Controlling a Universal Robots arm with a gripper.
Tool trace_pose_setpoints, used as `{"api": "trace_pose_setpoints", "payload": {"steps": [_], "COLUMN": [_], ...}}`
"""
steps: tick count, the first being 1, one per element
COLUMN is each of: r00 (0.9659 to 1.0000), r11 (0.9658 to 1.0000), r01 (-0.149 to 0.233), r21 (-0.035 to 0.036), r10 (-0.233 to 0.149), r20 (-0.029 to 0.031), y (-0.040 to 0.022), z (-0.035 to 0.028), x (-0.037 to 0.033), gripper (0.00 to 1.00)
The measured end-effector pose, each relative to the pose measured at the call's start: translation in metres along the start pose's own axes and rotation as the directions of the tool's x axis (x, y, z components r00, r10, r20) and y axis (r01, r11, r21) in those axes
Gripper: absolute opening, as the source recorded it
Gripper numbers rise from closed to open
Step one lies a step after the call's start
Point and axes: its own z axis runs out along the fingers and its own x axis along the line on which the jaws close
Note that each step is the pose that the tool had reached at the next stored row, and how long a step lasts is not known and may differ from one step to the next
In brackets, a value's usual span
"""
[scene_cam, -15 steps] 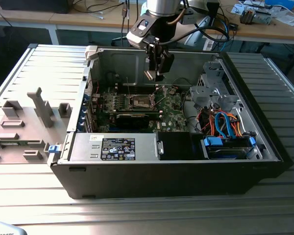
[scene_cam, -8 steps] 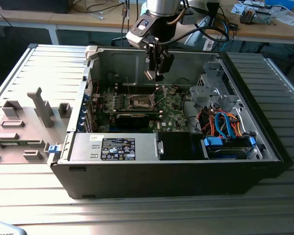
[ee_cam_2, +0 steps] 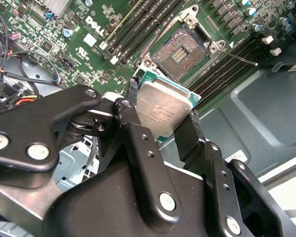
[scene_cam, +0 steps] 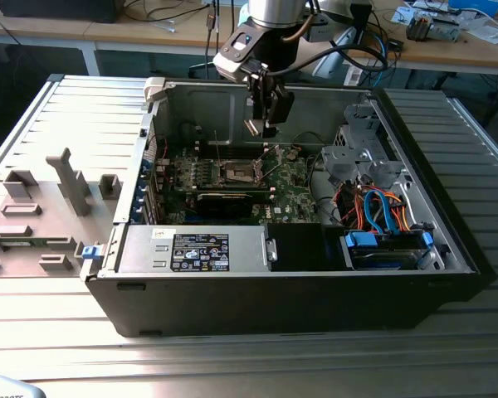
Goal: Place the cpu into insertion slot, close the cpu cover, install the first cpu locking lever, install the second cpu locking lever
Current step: 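Place the cpu into insertion slot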
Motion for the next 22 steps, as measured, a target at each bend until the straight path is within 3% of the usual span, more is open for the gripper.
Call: {"api": "trace_pose_setpoints", "payload": {"steps": [22], "r00": [0.9992], "r11": [0.9992], "r01": [-0.039], "r21": [0.0011], "r10": [0.039], "r20": [0.0016], "y": [0.0000], "z": [0.0000], "x": [0.0000], "gripper": [0.54]}}
